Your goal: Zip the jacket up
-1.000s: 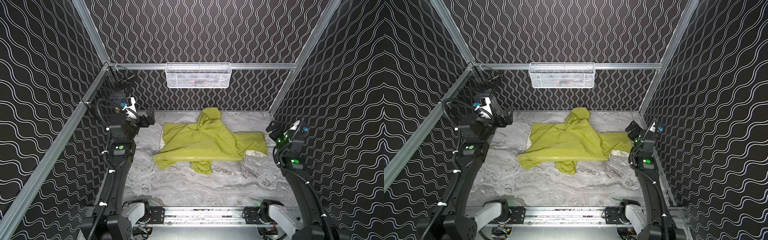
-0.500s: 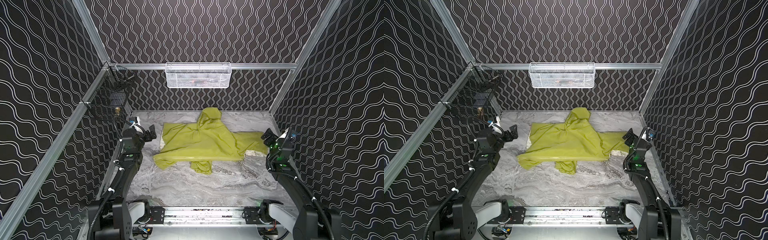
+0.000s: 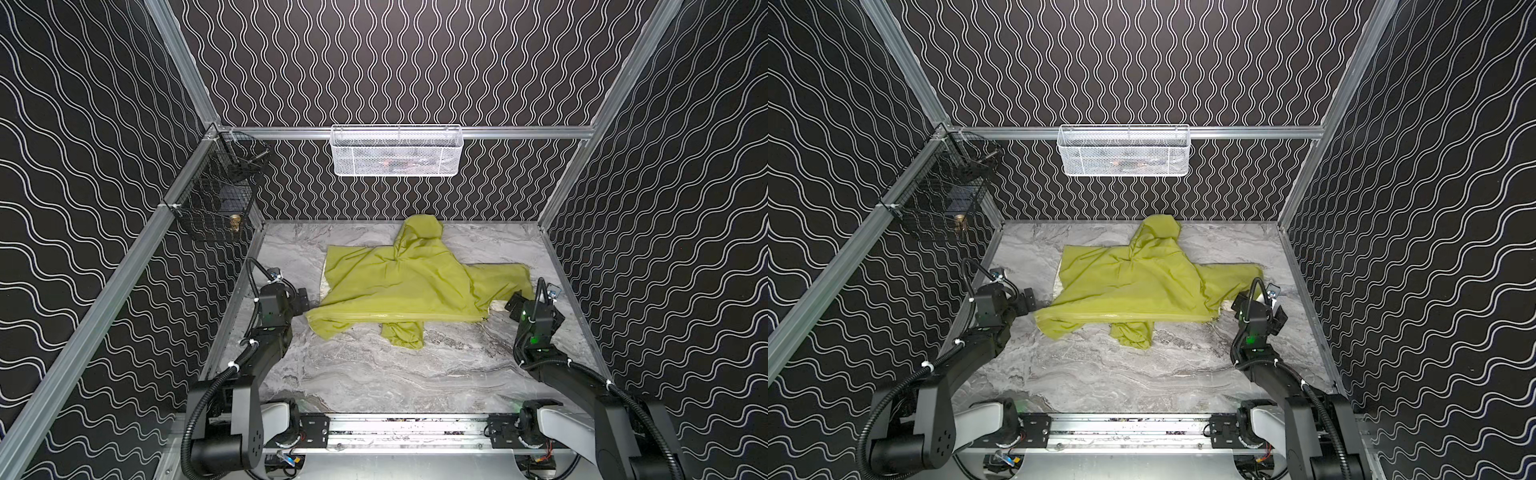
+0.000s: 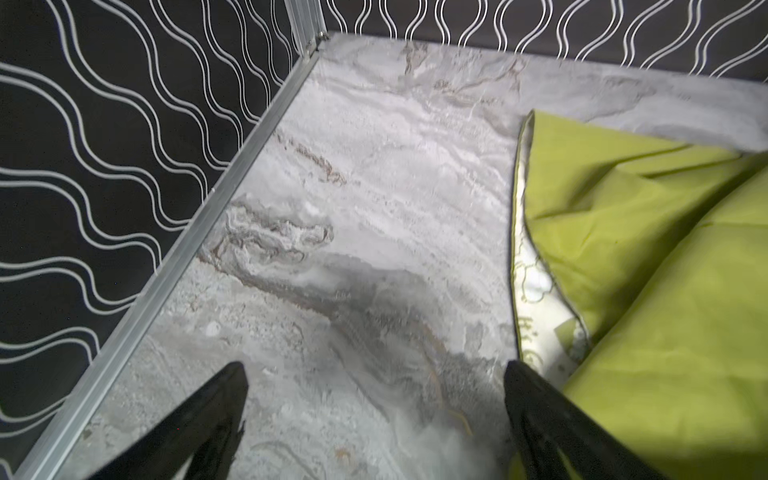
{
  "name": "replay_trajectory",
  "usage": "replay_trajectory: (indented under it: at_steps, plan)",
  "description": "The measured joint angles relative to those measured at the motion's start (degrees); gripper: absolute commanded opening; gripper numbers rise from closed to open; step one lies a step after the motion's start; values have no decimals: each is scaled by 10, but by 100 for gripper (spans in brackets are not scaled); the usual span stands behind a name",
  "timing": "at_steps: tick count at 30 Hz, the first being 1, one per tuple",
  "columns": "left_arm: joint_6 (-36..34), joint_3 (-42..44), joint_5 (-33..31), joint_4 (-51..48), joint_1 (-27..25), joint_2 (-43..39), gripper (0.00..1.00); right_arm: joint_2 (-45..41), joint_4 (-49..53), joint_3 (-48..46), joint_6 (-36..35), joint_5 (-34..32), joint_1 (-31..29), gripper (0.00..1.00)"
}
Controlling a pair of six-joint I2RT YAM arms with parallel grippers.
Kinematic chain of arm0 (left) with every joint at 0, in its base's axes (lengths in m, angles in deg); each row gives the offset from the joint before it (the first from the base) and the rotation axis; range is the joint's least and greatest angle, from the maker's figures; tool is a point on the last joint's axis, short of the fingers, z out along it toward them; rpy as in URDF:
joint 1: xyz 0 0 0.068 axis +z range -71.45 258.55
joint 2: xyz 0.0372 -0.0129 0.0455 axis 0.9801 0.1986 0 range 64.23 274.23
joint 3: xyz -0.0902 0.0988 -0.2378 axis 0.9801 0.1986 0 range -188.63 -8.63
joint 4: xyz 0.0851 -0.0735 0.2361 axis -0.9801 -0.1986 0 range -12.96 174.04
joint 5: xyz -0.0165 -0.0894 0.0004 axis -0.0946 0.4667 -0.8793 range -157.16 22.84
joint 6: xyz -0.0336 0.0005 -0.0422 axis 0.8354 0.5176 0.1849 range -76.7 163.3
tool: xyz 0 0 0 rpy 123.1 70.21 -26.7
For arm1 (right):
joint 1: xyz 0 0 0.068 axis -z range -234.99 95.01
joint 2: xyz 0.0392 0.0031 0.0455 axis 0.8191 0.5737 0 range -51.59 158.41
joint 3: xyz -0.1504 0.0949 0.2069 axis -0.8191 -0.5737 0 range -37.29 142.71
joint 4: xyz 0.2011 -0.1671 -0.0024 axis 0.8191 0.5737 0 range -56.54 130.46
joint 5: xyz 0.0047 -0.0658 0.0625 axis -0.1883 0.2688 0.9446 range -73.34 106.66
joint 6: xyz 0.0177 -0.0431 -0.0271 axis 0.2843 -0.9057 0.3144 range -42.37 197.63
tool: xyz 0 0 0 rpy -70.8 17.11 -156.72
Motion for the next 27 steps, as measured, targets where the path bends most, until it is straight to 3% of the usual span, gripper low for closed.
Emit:
replay_trajectory:
  at_steps: [6, 14, 19, 22, 27]
  plan:
    - [-10, 45, 10, 88, 0, 23, 99, 13, -89, -34, -22, -4, -14, 99]
    - [-8, 67, 60, 262, -7, 134, 99, 65, -227, -50, -72, 28, -14, 99]
    - [-20, 61, 77, 323, -19, 188, 99, 156, -332, -60, -102, 54, -13, 99]
    - [-42, 85, 87, 427, -47, 241, 99, 228, -410, -72, -120, 77, -9, 99]
    - [-47, 69, 61, 429, -60, 256, 99, 246, -443, -63, -122, 123, 15, 99]
